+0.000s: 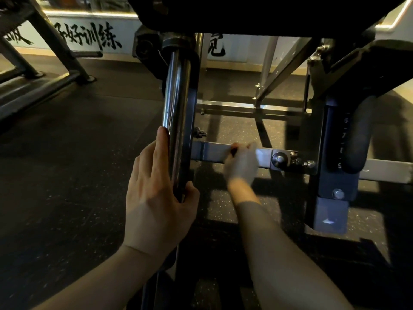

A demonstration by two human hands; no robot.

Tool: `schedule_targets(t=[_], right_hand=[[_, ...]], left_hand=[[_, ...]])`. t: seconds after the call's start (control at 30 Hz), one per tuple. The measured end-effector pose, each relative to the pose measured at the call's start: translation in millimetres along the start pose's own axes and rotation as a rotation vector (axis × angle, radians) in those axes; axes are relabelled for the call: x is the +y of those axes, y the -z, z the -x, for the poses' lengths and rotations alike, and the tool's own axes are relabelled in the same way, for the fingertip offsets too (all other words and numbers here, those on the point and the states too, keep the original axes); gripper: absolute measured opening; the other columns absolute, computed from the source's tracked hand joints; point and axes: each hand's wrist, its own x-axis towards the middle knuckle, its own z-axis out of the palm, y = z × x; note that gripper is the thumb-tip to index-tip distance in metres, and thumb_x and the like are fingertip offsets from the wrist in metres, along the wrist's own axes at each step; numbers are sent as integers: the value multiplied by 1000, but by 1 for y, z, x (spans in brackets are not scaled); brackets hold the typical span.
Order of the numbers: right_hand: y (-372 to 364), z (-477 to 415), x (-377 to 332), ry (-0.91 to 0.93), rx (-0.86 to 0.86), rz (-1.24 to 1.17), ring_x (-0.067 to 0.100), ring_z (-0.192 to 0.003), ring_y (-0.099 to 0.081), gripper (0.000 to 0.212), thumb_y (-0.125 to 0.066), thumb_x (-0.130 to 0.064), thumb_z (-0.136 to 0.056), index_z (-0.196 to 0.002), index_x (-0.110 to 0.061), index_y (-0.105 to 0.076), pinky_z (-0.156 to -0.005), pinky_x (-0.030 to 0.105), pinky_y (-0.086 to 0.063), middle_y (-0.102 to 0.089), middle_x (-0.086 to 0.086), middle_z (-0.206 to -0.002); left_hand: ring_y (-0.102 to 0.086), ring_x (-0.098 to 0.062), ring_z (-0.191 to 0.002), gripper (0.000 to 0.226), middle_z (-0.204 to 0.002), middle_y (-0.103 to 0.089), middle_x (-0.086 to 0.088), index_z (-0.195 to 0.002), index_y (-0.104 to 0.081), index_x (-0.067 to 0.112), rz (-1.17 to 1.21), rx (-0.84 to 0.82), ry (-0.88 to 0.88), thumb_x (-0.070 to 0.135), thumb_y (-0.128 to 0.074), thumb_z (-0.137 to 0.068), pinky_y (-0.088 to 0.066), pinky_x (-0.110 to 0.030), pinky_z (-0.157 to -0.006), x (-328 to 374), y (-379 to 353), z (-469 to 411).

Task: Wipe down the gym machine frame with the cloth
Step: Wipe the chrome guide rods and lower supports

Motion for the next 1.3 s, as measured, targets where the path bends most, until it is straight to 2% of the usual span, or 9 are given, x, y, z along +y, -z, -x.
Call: schedule_targets(t=[0.17,0.4,0.53,0.67,0.9,0.97,1.07,1.17,1.3], right_hand=[[-1,3,3,310,-186,140,27,-124,-54,34,-72,-17,-91,-124,-13,-63,-109,40,-46,-52,7,-137],[22,-1,47,-188,49,95,26,-123,-59,30,-70,-18,-92,-121,-14,-64,-107,40,-48,-47,8,-143],[-14,7,-1,83,-76,33,26,-122,-56,29,-70,-15,-92,-120,-14,-62,-106,42,-49,-53,7,-133],[1,5,7,386,-226,212,26,-123,-53,33,-68,-18,-93,-126,-17,-62,-106,39,-45,-48,5,-138],[11,-9,27,-102,172,24,25,-124,-56,29,-69,-18,-92,-120,-11,-63,-109,39,-46,-50,9,-139],[-9,-2,-5,-67,153,-55,23,-117,-58,24,-67,-16,-94,-117,-10,-63,-104,35,-47,-51,10,-135],[-35,3,-37,220,-14,-23,24,-100,-63,15,-70,-13,-93,-107,-10,-66,-90,35,-54,-56,11,-123],[-18,-12,-31,430,-173,123,25,-103,-62,24,-71,-14,-92,-116,-12,-66,-92,36,-54,-56,10,-125],[27,-51,3,201,-42,380,25,-107,-61,28,-68,-19,-95,-119,-9,-59,-95,38,-51,-59,11,-119]], left_hand=[[-44,-24,-134,99,-146,-45,-15,-161,-20,3,4,-14,-4,15,-75,-79,-37,-35,-109,-1,1,0],[-46,-26,-132,96,-145,-47,-16,-161,-20,3,-2,5,-4,18,-72,-81,-39,-36,-109,-1,-1,0],[-45,-26,-133,91,-145,-46,-16,-161,-20,3,-15,3,-12,21,-68,-85,-38,-37,-110,-2,0,0],[-43,-24,-135,93,-147,-45,-14,-161,-19,5,-7,-3,6,24,-65,-83,-35,-38,-112,0,1,-1],[-43,-22,-135,95,-147,-45,-13,-161,-19,6,4,-6,4,20,-70,-83,-34,-34,-111,1,2,0],[-42,-21,-136,96,-148,-45,-13,-161,-19,6,0,-13,8,19,-71,-81,-33,-32,-112,1,2,0],[-41,-17,-135,100,-147,-45,-11,-162,-19,6,0,-16,2,14,-76,-80,-27,-20,-113,-2,2,0],[-43,-20,-133,100,-145,-45,-12,-161,-19,6,12,-15,1,11,-76,-79,-34,-29,-111,-1,1,-1],[-42,-16,-133,98,-146,-45,-11,-162,-18,7,20,-12,3,17,-73,-81,-38,-36,-109,0,2,0]])
